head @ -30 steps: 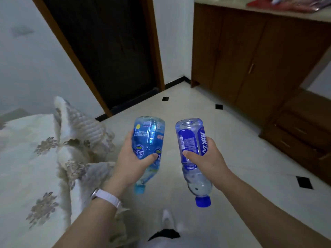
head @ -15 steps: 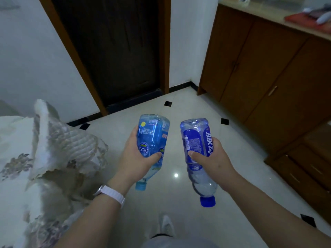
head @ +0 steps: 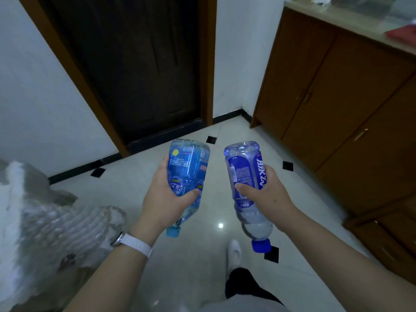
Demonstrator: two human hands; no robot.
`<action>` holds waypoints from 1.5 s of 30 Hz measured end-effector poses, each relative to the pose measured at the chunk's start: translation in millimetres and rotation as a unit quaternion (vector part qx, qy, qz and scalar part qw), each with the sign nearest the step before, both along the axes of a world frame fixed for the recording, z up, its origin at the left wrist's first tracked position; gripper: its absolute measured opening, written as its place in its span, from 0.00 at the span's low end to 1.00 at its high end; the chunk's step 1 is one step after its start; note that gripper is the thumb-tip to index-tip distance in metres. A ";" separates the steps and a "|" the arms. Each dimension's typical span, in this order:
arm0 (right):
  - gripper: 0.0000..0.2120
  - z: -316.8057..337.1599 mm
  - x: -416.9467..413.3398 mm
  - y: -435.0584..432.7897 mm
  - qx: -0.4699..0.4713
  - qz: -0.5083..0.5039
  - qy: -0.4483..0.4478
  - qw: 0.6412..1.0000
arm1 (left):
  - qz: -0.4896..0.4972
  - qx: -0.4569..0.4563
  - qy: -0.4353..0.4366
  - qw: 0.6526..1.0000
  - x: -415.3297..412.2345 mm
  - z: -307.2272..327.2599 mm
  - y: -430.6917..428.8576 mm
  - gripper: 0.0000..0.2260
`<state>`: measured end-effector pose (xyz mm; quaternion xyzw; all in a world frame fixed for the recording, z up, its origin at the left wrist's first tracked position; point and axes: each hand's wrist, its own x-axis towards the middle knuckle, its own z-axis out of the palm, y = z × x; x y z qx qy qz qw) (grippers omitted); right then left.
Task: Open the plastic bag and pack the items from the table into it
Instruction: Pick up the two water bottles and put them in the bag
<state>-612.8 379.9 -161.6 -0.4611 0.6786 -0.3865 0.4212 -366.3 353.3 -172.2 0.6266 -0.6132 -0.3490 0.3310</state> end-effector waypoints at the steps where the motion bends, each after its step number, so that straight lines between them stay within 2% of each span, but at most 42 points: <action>1: 0.29 -4.7 -0.2 -17.1 0.004 0.003 -0.006 1.000 | 0.009 0.006 -0.003 1.000 0.3 -2.1 -12.5 0.47; 7: 0.31 -27.0 1.4 -133.0 0.028 0.062 -0.047 0.997 | 0.062 0.017 -0.027 0.998 0.6 -3.5 -101.3 0.46; 11: 0.29 -9.2 7.3 -221.2 0.020 0.102 -0.071 0.992 | 0.112 0.024 -0.044 0.992 0.7 17.9 -163.7 0.49; 14: 0.28 8.9 16.9 -284.8 -0.006 0.142 -0.066 0.988 | 0.147 -0.006 -0.042 0.988 5.4 29.8 -200.9 0.48; 22: 0.26 8.0 63.2 -367.8 0.014 0.229 -0.066 0.971 | 0.223 -0.001 -0.026 0.974 39.0 32.8 -252.0 0.48; 28: 0.28 -0.5 128.5 -426.6 0.022 0.262 -0.039 0.964 | 0.293 0.006 -0.005 0.956 96.2 16.0 -283.2 0.47; 34: 0.33 -6.7 212.3 -501.9 0.022 0.286 -0.009 0.958 | 0.321 -0.001 0.035 0.946 179.5 -6.4 -346.8 0.46; 39: 0.36 4.1 298.5 -563.0 0.015 0.316 0.006 0.949 | 0.325 -0.014 0.047 0.945 254.6 2.8 -404.7 0.46; 45: 0.33 8.3 386.6 -608.6 0.018 0.354 -0.016 0.935 | 0.337 -0.033 0.040 0.940 328.3 14.5 -453.4 0.45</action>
